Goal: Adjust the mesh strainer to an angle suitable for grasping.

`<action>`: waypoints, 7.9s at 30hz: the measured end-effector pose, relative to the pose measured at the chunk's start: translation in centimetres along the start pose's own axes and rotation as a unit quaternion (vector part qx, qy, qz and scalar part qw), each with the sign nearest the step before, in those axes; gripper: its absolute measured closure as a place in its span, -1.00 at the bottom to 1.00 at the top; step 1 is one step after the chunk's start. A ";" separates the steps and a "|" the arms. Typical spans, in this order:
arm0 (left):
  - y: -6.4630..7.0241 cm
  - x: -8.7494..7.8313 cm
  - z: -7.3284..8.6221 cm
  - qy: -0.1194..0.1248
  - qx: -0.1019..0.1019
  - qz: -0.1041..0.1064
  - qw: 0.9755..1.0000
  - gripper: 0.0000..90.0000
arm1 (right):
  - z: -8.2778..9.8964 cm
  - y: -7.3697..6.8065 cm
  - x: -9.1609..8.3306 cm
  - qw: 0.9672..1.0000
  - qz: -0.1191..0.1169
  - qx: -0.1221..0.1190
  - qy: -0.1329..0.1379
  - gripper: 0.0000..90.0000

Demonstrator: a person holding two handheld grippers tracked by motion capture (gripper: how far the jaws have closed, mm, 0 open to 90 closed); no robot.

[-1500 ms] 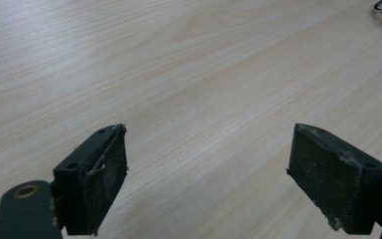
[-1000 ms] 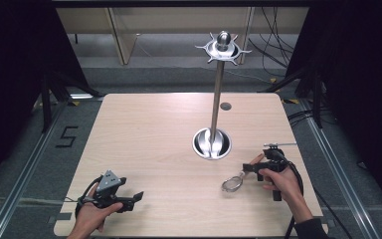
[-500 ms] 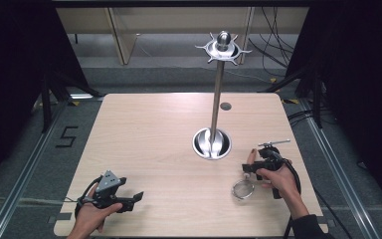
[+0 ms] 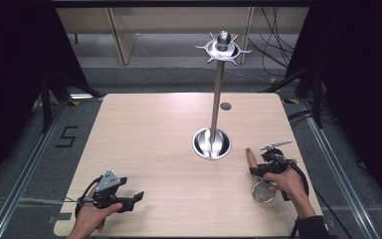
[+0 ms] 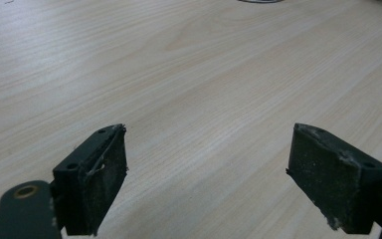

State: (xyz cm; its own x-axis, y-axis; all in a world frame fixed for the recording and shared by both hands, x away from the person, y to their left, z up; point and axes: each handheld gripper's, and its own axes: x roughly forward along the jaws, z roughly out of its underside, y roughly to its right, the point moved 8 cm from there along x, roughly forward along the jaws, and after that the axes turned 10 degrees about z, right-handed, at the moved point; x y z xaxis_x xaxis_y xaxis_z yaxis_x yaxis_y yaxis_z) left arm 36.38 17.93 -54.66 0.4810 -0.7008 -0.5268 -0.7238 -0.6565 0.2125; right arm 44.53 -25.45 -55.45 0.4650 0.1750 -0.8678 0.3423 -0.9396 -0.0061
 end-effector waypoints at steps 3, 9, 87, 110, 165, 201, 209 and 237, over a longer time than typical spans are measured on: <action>0.0 0.0 0.0 0.000 0.000 0.000 1.000 -0.67 | 0.0 0.1 0.3 1.000 0.004 -0.016 0.006 0.30; -0.1 -0.2 0.2 -0.016 0.010 -0.006 1.000 -0.67 | 0.3 -0.4 0.0 0.998 0.045 -0.042 -0.016 0.31; -0.2 -0.1 -0.2 0.000 0.016 0.001 1.000 -0.67 | -11.2 -5.8 -16.5 0.920 -0.134 -0.035 0.366 0.55; 0.1 0.0 -0.2 0.002 0.016 0.007 1.000 -0.67 | -15.2 -7.0 -20.4 0.909 -0.124 -0.050 0.396 0.55; 0.2 0.1 -0.3 0.005 0.012 0.010 1.000 -0.67 | -18.1 -7.9 -17.9 0.921 -0.124 -0.035 0.369 0.51; 0.1 -0.1 -0.2 0.000 0.017 0.004 1.000 -0.67 | -13.1 -7.1 -17.6 0.915 -0.133 -0.009 0.380 -0.03; 0.2 -0.1 -0.4 0.004 0.019 0.009 1.000 -0.67 | -12.3 -7.0 -17.0 0.919 -0.138 -0.009 0.370 -0.07; 0.4 0.1 -0.7 0.006 0.022 0.014 1.000 -0.67 | -8.1 -6.3 -13.6 0.940 -0.142 -0.035 0.307 -0.16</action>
State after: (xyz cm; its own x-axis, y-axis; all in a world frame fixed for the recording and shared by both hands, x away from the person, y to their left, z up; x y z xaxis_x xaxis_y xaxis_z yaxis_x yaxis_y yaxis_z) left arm 36.57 17.39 -54.05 0.4666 -0.7216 -0.5114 -0.7578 -0.6244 0.1896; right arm 42.65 -19.49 -39.57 0.7225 0.5735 -0.3861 0.5668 -0.8111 -0.1442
